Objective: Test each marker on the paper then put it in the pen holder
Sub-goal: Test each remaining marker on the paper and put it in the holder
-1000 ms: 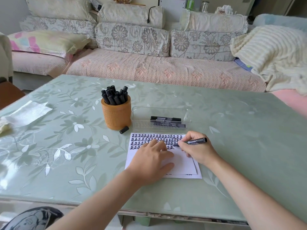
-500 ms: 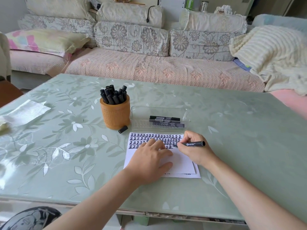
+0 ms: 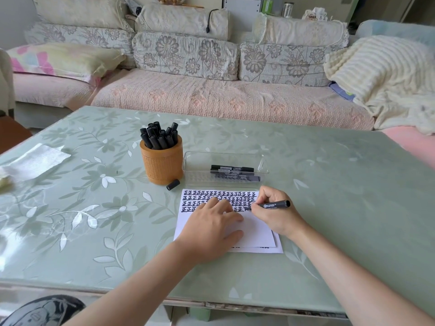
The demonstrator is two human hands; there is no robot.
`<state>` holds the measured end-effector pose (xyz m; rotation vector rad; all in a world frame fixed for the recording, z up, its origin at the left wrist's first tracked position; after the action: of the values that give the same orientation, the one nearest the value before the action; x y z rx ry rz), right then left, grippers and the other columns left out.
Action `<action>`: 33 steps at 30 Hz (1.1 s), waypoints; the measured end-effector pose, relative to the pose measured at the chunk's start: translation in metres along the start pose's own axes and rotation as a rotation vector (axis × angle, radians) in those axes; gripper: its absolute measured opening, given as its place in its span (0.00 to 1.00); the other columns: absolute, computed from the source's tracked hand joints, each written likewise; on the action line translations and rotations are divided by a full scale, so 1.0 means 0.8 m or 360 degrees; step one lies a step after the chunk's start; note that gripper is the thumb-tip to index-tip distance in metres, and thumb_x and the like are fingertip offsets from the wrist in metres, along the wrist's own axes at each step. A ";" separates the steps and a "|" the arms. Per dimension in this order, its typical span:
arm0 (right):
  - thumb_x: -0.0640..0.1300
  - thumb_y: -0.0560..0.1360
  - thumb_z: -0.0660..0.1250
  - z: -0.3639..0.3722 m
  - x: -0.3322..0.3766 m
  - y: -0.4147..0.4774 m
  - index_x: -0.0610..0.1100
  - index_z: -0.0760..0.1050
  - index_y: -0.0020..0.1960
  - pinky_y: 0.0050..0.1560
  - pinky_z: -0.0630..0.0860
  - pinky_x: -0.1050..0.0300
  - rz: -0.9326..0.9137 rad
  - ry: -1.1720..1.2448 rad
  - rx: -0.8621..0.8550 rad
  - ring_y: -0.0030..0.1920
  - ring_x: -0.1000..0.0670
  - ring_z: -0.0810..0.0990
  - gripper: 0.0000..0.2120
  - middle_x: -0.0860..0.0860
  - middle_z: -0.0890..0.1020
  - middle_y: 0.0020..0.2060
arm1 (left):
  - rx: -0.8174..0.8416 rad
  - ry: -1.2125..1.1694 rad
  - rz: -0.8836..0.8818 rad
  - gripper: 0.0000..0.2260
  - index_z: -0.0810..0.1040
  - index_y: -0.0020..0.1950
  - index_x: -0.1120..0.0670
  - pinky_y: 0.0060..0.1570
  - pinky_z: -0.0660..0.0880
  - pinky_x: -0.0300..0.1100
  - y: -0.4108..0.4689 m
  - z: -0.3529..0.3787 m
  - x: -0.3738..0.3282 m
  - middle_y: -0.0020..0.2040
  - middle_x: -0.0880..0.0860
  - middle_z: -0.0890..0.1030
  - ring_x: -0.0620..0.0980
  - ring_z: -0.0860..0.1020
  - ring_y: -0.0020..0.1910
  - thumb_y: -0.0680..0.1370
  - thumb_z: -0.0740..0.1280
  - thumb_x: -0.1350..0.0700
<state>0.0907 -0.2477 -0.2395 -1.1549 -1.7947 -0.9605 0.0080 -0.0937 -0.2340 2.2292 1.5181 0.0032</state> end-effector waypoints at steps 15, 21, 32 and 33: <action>0.37 0.68 0.69 0.003 0.005 -0.001 0.44 0.67 0.32 0.32 0.62 0.56 -0.0014 0.0024 0.0081 0.30 0.51 0.66 0.12 0.50 0.71 0.28 | -0.0005 -0.0009 0.0027 0.14 0.77 0.57 0.41 0.46 0.72 0.46 -0.001 -0.001 -0.002 0.50 0.44 0.73 0.48 0.70 0.48 0.75 0.61 0.39; 0.40 0.64 0.65 -0.007 0.008 0.001 0.48 0.66 0.30 0.26 0.60 0.61 0.0066 0.0130 -0.0053 0.25 0.53 0.64 0.09 0.55 0.69 0.23 | 0.0010 -0.0013 0.0058 0.15 0.77 0.57 0.41 0.46 0.72 0.46 -0.001 -0.001 -0.003 0.50 0.44 0.73 0.49 0.70 0.49 0.75 0.60 0.38; 0.37 0.73 0.73 0.003 0.047 0.003 0.51 0.83 0.44 0.37 0.70 0.63 -0.0045 0.0008 0.0038 0.32 0.60 0.75 0.09 0.60 0.81 0.33 | -0.0232 0.0030 -0.0121 0.12 0.80 0.59 0.50 0.46 0.76 0.44 0.013 -0.051 0.059 0.51 0.48 0.77 0.48 0.74 0.50 0.78 0.63 0.49; 0.37 0.74 0.72 0.008 0.052 0.003 0.52 0.84 0.46 0.37 0.71 0.63 -0.0036 0.0033 0.0069 0.31 0.59 0.75 0.09 0.59 0.81 0.33 | -0.0241 0.0069 -0.0214 0.12 0.80 0.59 0.50 0.49 0.76 0.46 0.012 -0.056 0.074 0.51 0.49 0.78 0.49 0.74 0.51 0.78 0.64 0.50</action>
<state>0.0802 -0.2268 -0.2048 -1.0963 -1.8068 -0.9391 0.0290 -0.0283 -0.2040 2.0179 1.6314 0.1219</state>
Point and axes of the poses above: each hand's wrist, its own y-axis towards the middle knuckle, its own z-axis out of the palm, x = y × z, the point moved 7 cm from there along y, towards the middle knuckle
